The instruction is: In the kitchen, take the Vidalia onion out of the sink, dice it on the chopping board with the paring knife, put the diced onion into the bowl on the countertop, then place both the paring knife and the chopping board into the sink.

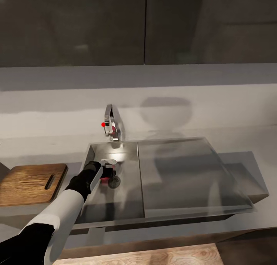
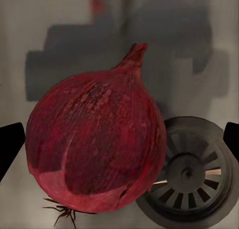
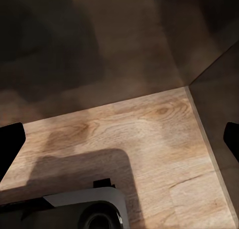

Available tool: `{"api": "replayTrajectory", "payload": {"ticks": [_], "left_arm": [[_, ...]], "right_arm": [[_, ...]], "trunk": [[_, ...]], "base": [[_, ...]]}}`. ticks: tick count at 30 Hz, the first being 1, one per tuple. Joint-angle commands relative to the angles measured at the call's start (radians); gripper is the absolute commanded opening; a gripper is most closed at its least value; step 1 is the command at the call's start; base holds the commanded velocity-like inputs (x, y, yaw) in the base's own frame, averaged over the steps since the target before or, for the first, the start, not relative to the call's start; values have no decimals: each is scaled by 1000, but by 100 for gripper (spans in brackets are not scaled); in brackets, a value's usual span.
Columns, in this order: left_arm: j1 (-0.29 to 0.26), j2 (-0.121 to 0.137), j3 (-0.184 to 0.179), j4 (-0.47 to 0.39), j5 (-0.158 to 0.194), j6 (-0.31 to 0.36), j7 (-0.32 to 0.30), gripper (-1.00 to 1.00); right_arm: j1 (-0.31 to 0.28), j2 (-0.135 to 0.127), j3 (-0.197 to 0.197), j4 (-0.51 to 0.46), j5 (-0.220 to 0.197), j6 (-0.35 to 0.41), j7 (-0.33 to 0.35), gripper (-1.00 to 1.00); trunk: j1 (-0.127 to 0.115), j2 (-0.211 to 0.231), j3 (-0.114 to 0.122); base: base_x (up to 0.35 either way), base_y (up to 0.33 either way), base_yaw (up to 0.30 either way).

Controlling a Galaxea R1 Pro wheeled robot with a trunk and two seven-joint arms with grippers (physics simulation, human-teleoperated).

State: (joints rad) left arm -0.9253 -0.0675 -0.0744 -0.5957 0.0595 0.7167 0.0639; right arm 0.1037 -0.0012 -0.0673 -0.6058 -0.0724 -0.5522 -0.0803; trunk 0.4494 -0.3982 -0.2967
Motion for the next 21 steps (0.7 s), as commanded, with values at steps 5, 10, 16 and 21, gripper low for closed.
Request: {"api": "replayTrajectory", "payload": {"ticks": [5,10,16,21], "left_arm": [[-1,0,-4,-1,7,5,7,-100],[-1,1,-4,-1,7,5,7,-100],[-1,0,-4,-1,7,5,7,-100],[-1,-1,-4,-19,7,7,8,-100]], "right_arm": [[1,0,1,-2,-7,-2,1,100],[0,0,1,-2,-7,-2,1,100],[0,0,1,-2,-7,-2,1,100],[0,0,2,-2,-7,-4,1,100]], "trunk": [[1,-2,-2],[1,-2,-2],[1,-2,2],[1,-2,9]], "base": [[0,0,0],[0,0,0],[0,0,0],[0,0,0]]}}
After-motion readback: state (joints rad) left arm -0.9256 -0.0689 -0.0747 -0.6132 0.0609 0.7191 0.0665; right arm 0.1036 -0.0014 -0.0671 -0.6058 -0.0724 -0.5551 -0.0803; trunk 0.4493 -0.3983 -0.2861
